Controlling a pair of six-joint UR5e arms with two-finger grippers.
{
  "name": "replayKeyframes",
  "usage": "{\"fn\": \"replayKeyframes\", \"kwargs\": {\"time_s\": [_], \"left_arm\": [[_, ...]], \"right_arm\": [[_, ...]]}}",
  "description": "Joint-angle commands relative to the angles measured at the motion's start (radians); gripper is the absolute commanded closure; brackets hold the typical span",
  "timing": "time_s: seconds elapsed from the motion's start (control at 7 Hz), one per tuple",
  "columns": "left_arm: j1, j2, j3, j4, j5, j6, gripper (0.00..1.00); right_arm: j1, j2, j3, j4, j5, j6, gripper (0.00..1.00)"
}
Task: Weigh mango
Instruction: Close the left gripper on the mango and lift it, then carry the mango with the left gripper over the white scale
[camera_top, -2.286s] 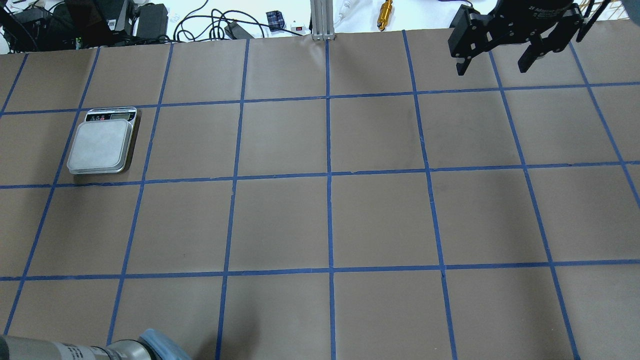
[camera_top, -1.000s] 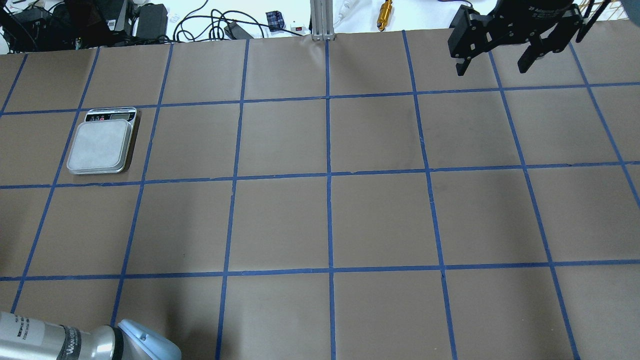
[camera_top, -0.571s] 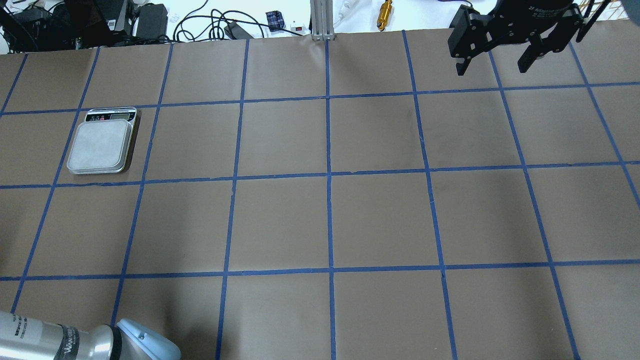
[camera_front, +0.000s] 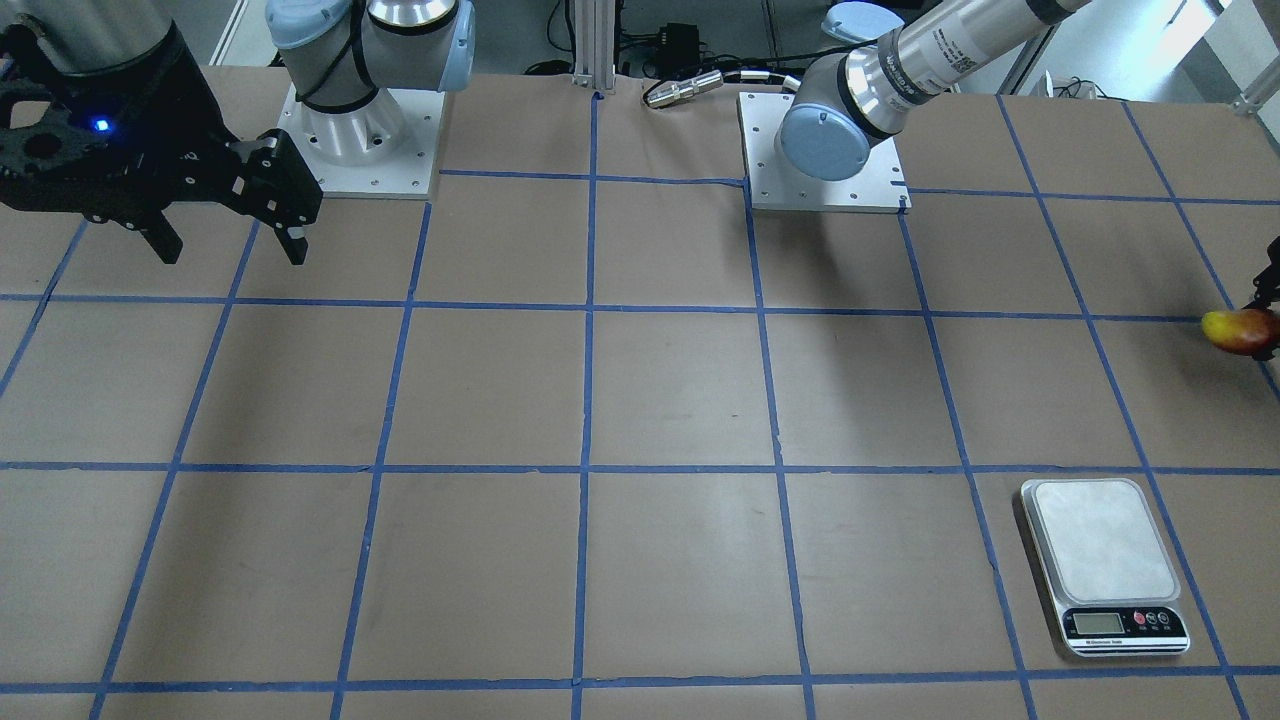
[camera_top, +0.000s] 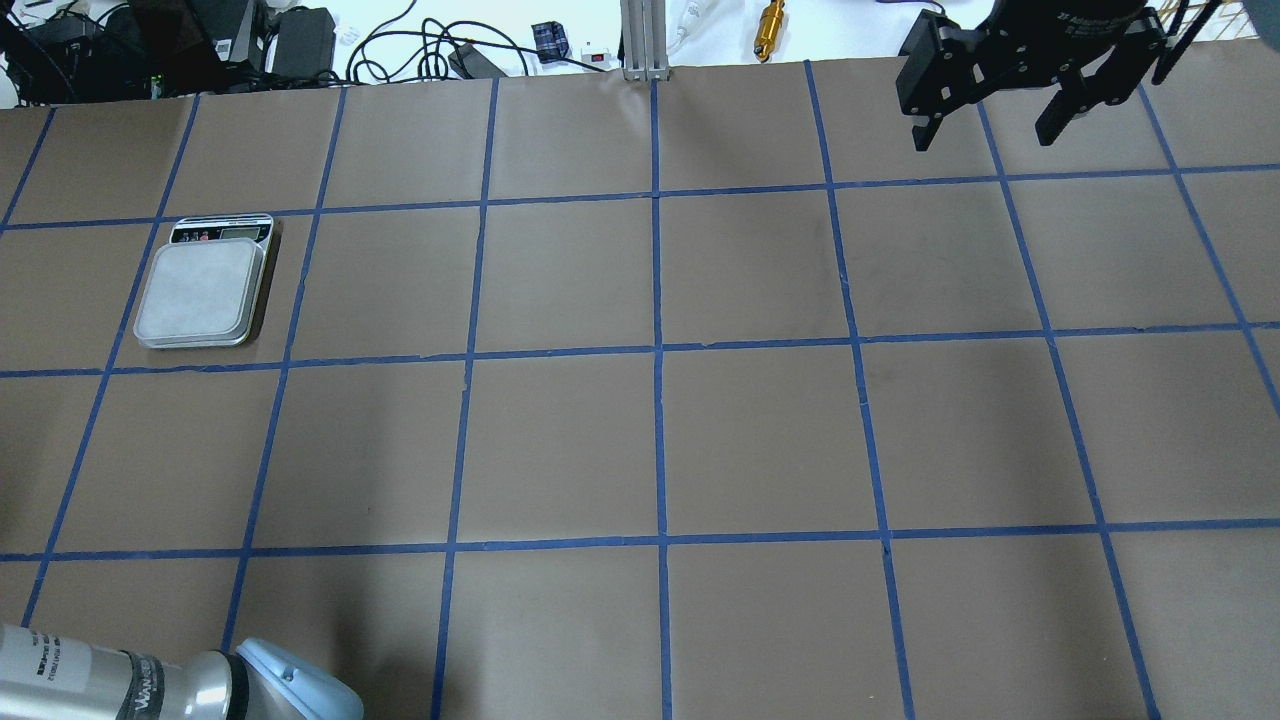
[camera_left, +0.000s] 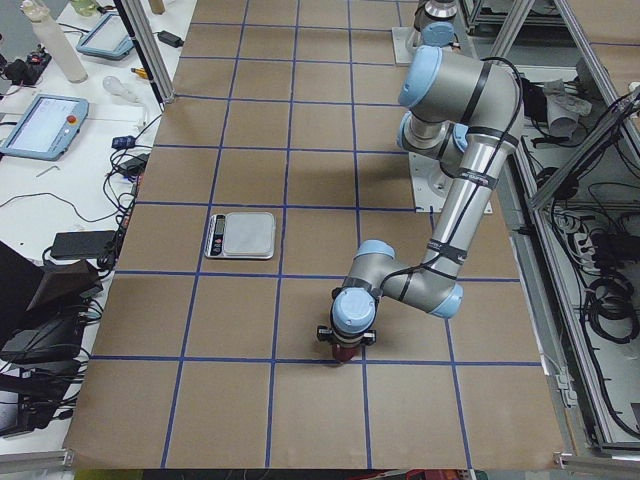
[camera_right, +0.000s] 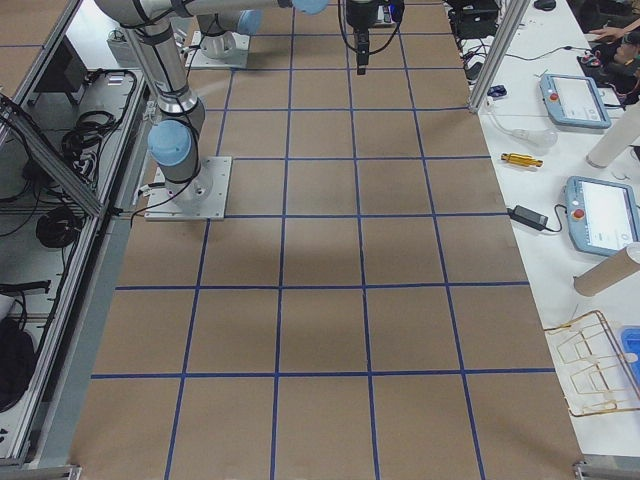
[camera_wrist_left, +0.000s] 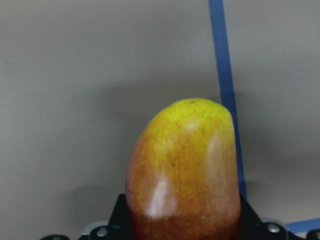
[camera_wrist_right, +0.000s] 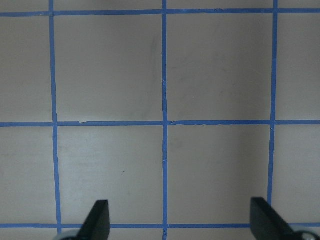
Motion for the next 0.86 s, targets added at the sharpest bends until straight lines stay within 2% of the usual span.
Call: {"fn": "replayKeyframes", "kwargs": {"time_s": [0.0,0.29,0.57,0.71], "left_arm": [[-0.193,0.055,0.050,-0.047,-0.026,-0.152,1.00],[-0.352,0.040,0.141,-0.093,-0.033,-0.351,1.00],[-0.473,0.023,0.135,-0.106,-0.120,-0.587,1.00],[-0.540,0.022,0.135,-0.101,-0.118,-0.671,1.00]], "right_arm": [[0.000,0.001,0.000,0.000,-0.001,0.000,0.00],[-0.001,0.001,0.000,0.000,0.001,0.000,0.00],[0.000,-0.001,0.000,0.000,0.001,0.000,0.00],[0.000,-0.001,0.000,0.000,0.001,0.000,0.00]]}}
